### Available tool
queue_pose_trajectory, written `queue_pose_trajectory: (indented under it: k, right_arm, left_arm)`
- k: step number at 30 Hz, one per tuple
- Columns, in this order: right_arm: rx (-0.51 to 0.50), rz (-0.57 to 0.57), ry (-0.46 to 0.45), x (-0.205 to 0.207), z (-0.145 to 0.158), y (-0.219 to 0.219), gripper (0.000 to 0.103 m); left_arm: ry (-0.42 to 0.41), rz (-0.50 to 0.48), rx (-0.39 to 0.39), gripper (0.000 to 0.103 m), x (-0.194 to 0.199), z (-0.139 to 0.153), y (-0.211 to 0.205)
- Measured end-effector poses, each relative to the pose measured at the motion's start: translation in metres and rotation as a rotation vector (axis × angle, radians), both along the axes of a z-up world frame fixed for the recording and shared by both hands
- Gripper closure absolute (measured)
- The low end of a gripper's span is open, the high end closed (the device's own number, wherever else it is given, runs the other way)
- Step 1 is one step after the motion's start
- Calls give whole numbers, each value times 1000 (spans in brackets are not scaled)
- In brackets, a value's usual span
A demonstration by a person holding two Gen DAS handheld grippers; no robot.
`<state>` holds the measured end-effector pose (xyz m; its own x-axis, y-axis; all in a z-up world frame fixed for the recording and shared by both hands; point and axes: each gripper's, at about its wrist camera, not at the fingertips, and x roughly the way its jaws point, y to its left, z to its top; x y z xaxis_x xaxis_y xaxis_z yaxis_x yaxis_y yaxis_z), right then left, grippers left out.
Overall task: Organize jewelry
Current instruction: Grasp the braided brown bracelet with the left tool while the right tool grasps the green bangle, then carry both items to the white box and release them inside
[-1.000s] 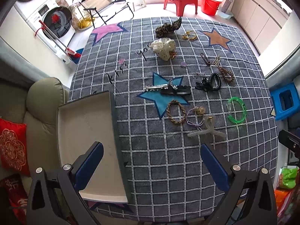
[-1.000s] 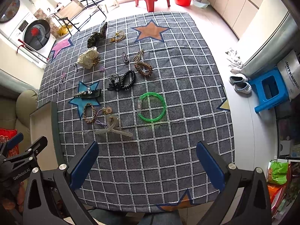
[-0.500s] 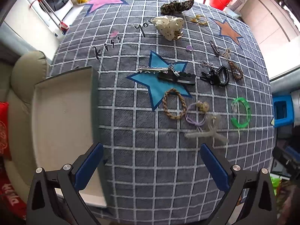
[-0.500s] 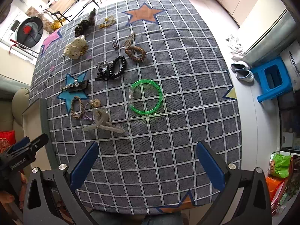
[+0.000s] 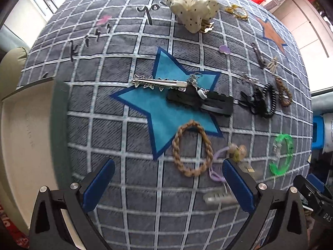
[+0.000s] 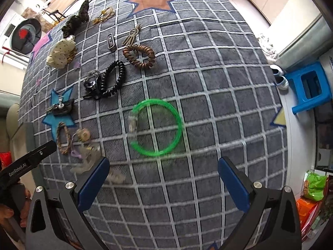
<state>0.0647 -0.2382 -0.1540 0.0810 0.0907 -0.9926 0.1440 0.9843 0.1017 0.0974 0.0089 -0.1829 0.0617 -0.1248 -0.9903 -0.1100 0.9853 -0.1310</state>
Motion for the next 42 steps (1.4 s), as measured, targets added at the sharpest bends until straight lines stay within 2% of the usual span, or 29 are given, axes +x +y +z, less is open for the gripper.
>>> queue_pose_trajectory:
  k: [5, 6, 7, 10, 12, 13, 18, 19, 22, 24, 25, 26, 31, 33, 35, 38, 42]
  right_arm:
    - [7, 56, -15, 16, -16, 18, 0]
    - [6, 68, -18, 19, -19, 22, 0]
    - [6, 79, -18, 21, -23, 27, 1]
    - [5, 93, -7, 27, -32, 34, 12]
    - [-10, 98, -5, 32, -38, 38, 24]
    - [-16, 99, 0, 33, -40, 39, 27]
    - [-66, 124, -13, 37, -44, 40, 47]
    - [-74, 135, -16, 38, -44, 42, 50]
    - [-79, 154, -24, 39, -44, 50, 68]
    - [-79, 160, -27, 41, -45, 56, 86]
    - [-78, 160, -29, 42, -46, 59, 90]
    - [-77, 157, -28, 43, -47, 60, 92]
    - [-42, 142, -34, 29, -36, 45, 93]
    - [-10, 123, -36, 28, -30, 37, 93]
    - [23, 99, -38, 27, -25, 28, 93]
    - [68, 73, -45, 25, -17, 16, 93]
    - [106, 62, -76, 25, -2, 15, 93]
  left_arm:
    - [-5, 18, 25, 0, 8, -13, -2]
    - [-9, 17, 32, 1, 8, -14, -2]
    - [-12, 11, 42, 7, 8, -15, -4]
    - [-36, -10, 68, 7, 9, -16, -8]
    - [-52, -20, 71, 12, 10, -15, -13]
    - [-57, -26, 74, 15, 10, -13, -15]
    - [-83, -77, 86, 38, 7, -7, -34]
    - [-88, -89, 86, 45, 6, -6, -37]
    - [-92, -113, 60, 66, 7, -5, -44]
    - [-92, -124, 39, 77, 9, -2, -46]
    - [-93, -129, 34, 91, 7, 0, -51]
    - [-92, -138, 19, 95, 8, 1, -56]
    - [-99, -133, -22, 95, 7, 6, -51]
    - [-101, -116, -46, 95, 3, 9, -31]
    - [-108, -102, -64, 95, 8, 15, -29]
    - [-126, -97, -75, 95, 2, 29, -27]
    - [-155, -97, -81, 95, -14, 41, -5]
